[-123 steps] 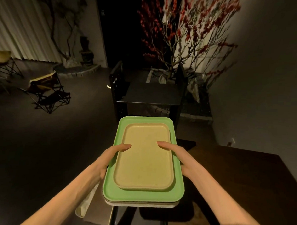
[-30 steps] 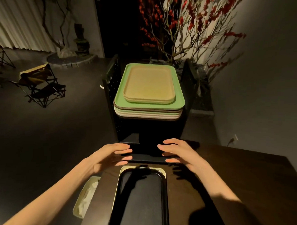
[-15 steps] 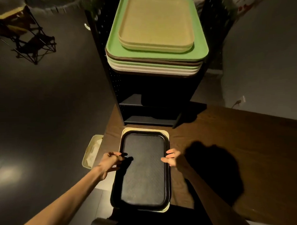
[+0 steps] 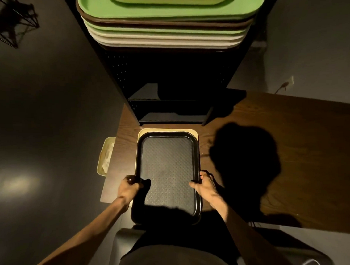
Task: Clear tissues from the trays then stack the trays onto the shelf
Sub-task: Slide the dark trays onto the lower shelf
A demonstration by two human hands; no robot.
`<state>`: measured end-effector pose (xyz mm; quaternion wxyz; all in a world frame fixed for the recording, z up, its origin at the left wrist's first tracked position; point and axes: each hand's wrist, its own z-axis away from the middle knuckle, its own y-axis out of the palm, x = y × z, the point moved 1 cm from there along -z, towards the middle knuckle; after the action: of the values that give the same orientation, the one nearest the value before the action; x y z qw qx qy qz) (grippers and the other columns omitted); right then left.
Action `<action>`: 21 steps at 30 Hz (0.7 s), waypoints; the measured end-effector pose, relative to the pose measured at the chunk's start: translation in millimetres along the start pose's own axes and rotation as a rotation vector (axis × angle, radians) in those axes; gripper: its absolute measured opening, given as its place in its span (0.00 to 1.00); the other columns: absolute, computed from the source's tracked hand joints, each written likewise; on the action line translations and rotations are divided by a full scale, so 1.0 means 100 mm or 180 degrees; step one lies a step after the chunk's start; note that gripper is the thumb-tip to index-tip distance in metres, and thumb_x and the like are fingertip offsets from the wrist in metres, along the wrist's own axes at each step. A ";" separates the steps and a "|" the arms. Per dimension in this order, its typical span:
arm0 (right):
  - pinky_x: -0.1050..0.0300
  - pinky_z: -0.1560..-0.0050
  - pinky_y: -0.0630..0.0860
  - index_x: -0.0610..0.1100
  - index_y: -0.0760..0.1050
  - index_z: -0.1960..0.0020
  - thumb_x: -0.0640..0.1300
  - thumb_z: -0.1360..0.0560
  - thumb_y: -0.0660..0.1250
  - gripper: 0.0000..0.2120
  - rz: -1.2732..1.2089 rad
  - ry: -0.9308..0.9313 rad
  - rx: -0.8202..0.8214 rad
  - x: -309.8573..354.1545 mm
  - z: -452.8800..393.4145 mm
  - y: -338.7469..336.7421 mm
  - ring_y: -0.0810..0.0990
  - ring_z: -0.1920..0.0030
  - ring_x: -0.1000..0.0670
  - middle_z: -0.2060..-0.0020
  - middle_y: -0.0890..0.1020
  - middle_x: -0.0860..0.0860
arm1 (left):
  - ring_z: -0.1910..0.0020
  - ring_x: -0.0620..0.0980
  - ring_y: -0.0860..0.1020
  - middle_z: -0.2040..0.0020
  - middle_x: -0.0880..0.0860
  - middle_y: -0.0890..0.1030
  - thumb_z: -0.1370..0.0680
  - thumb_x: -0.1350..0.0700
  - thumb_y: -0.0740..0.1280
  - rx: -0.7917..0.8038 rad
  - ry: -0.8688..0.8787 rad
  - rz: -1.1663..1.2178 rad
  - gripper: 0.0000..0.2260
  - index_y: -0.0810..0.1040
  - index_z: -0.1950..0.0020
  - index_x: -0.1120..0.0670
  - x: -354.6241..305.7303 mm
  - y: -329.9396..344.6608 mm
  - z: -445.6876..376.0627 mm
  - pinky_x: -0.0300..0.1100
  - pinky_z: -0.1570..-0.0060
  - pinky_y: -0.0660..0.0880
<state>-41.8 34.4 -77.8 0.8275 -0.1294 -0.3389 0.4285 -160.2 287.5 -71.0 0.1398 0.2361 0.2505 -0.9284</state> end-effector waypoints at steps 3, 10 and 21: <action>0.49 0.32 0.70 0.41 0.70 0.31 0.51 0.29 0.74 0.31 0.0125 0.0101 -0.0050 0.02 -0.03 0.04 0.73 0.36 0.42 0.37 0.70 0.42 | 0.52 0.56 0.83 0.50 0.57 0.85 0.31 0.61 0.73 -0.0083 -0.0073 -0.0144 0.12 0.79 0.49 0.52 0.09 -0.01 -0.10 0.52 0.45 0.80; 0.46 0.30 0.67 0.46 0.62 0.25 0.53 0.30 0.71 0.37 0.0224 0.0299 -0.0247 0.09 -0.04 0.15 0.68 0.32 0.39 0.33 0.68 0.40 | 0.54 0.53 0.84 0.52 0.56 0.86 0.28 0.59 0.72 -0.0270 -0.0113 -0.0159 0.11 0.83 0.46 0.56 -0.03 0.02 0.01 0.43 0.50 0.79; 0.51 0.27 0.61 0.40 0.71 0.30 0.53 0.31 0.70 0.33 -0.0301 0.0205 -0.0345 0.13 0.01 0.17 0.65 0.31 0.41 0.32 0.67 0.42 | 0.55 0.59 0.84 0.58 0.60 0.84 0.27 0.58 0.69 -0.0561 -0.0129 -0.0108 0.09 0.82 0.52 0.63 -0.16 0.05 -0.01 0.50 0.51 0.82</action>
<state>-48.3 54.6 -79.8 0.8491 -0.1715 -0.3405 0.3656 -144.4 286.5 -65.7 0.1493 0.1998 0.3323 -0.9096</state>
